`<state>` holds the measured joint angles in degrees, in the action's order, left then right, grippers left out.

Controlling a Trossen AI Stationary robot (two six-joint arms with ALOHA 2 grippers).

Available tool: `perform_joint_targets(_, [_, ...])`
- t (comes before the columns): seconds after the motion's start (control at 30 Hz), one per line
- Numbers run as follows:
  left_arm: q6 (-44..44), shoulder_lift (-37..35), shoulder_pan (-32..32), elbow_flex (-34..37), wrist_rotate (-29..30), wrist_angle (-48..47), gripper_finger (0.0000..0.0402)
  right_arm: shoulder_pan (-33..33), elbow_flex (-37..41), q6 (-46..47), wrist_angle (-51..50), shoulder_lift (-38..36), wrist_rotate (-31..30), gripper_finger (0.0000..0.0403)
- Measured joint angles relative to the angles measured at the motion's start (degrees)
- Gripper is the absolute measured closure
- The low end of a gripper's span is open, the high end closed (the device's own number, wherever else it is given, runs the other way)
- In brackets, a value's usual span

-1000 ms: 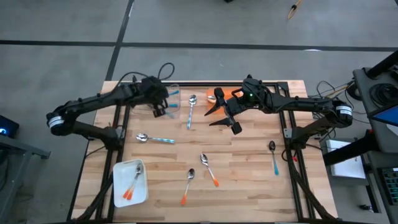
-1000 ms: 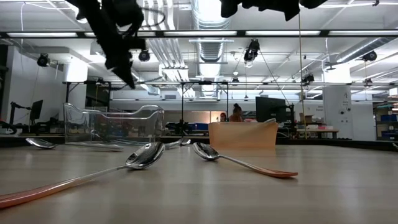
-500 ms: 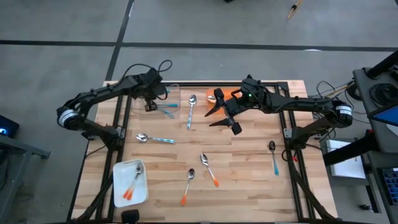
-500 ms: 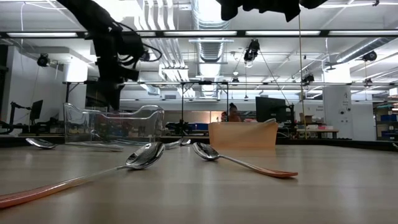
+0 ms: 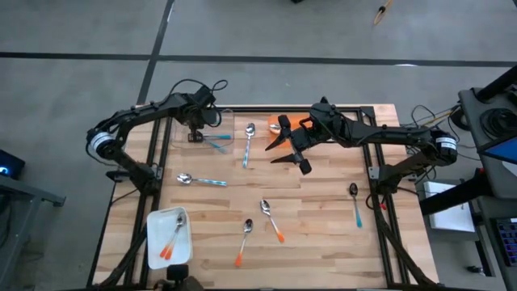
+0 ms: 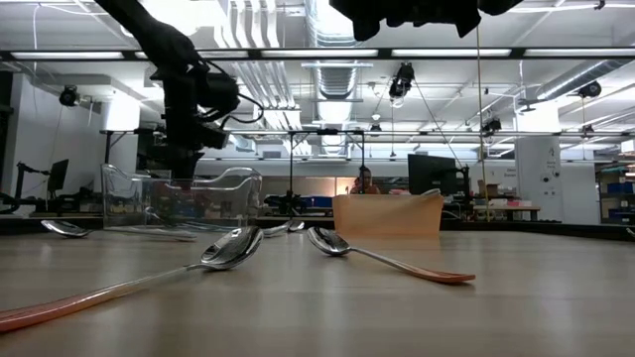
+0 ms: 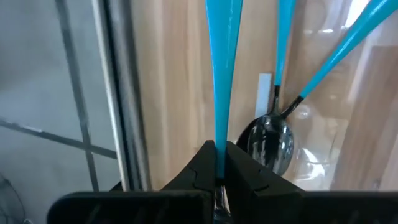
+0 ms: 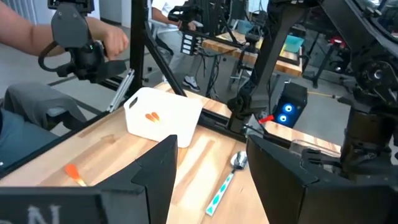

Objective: Sort silverware by color (type)
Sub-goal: Adjust the blue spoon in the transparent bin

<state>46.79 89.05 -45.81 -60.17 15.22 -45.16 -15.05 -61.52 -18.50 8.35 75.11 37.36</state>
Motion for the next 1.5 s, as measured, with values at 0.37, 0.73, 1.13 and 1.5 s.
perform_joint_targets(0.37, [0.73, 5.9, -0.06, -1.0, -0.85, -0.09, 0.04, 0.0, 0.0, -0.85, -0.84, 0.0, -0.04, 0.0218])
perform_joint_targets(0.73, [0.49, 8.08, -0.06, -1.0, -6.17, -0.08, 0.04, 0.0, 0.0, -1.0, -1.15, 0.0, -0.03, 0.0219])
perform_joint_targets(1.13, [-0.79, 7.96, -0.08, -1.0, -12.35, 0.18, 0.0398, 0.0, 0.0, -1.0, -1.13, 0.0, -0.02, 0.0218])
perform_joint_targets(1.5, [-0.79, 9.0, -0.1, -0.94, -12.39, 0.67, 0.0382, 0.0, 0.0, -1.0, -1.41, 0.0, 0.0, 0.022])
